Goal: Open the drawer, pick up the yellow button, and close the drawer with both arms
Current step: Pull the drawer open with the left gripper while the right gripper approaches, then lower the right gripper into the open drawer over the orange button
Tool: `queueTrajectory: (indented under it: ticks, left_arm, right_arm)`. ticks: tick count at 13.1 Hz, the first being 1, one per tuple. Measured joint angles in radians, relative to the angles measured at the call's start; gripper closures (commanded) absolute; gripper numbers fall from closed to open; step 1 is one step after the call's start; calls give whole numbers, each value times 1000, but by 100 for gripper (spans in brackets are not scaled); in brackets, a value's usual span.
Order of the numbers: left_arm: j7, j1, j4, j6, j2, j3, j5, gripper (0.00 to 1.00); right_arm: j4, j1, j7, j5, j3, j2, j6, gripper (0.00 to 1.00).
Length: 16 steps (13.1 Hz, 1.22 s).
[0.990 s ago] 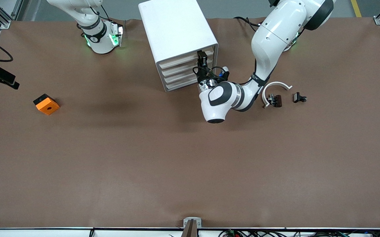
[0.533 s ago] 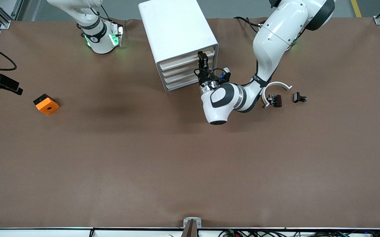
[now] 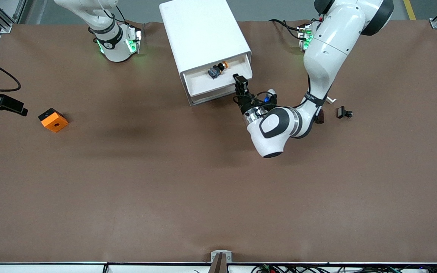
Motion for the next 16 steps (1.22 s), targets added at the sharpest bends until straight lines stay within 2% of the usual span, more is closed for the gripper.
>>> queueTrajectory:
  ticks: [4,7,12,16]
  left_arm:
    - [0,47,10,32,3,9,-30,93]
    - [0,78,17,54,10,10,-53,93]
    - [3,134,32,108,26,12,-77,90]
    - [9,179,65,138,35,13,-79,89]
  right_arm:
    - [2,3,19,-5,4,64,5,0]
    - [9,46,167,-1,15,67,5,0]
    - [14,333,668,15,32,67,-10,0]
    - [15,494,960,127,33,67,-2,0]
